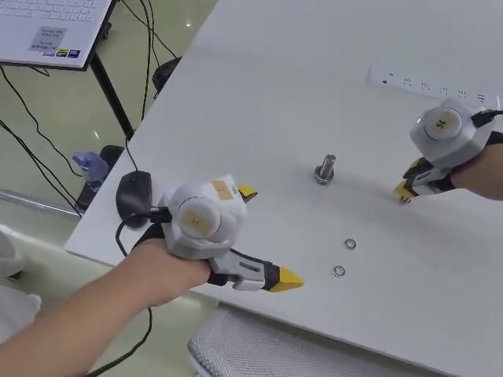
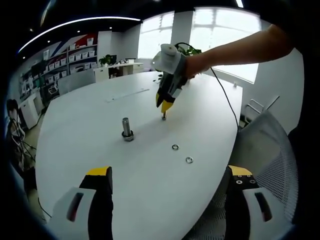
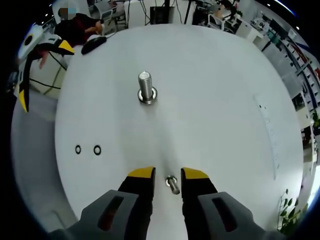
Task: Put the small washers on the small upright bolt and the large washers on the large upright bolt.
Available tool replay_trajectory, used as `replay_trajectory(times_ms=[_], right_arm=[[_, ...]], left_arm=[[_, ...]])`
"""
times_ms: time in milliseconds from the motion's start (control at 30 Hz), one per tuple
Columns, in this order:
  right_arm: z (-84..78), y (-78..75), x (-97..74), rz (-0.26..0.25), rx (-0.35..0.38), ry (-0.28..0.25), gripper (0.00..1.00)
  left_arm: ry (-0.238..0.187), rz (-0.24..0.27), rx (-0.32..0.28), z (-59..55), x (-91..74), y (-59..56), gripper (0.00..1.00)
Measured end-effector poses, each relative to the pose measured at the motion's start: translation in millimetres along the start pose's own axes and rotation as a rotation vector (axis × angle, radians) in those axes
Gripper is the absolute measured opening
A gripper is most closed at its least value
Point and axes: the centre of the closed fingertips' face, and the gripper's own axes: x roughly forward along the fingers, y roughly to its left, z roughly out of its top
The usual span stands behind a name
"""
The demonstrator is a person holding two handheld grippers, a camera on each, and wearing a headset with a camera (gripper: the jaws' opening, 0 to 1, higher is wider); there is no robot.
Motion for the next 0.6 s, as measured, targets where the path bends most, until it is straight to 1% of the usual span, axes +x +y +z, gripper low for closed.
replay_trajectory(times_ms=[233, 333, 467, 567, 600], right_arm=[[7.5, 12.1, -8.6, 0.018, -0.026, -0.005, 0.23], [13.1, 22.7, -10.1, 0.026, -0.055, -0.014, 0.23], [17.0, 40.2, -6.2, 0.048, -0.084, -0.011, 0.24], [19.4, 50.7, -3.4, 0.068, -0.090, -0.014, 0.24], [20.6, 55.3, -2.5, 0.073, -0.099, -0.017, 0.25]], left_arm=[[-0.003, 0.008, 0.004, 1.6, -4.4, 0.1, 0.94], [-0.003, 0.011, 0.006, 1.8, -5.7, 0.1, 0.93], [0.000, 0.010, -0.002, 1.7, -6.3, -0.5, 0.93], [-0.007, 0.012, -0.001, 4.4, -5.8, -1.1, 0.93], [-0.017, 0.012, -0.002, 7.6, -5.7, -1.8, 0.93]])
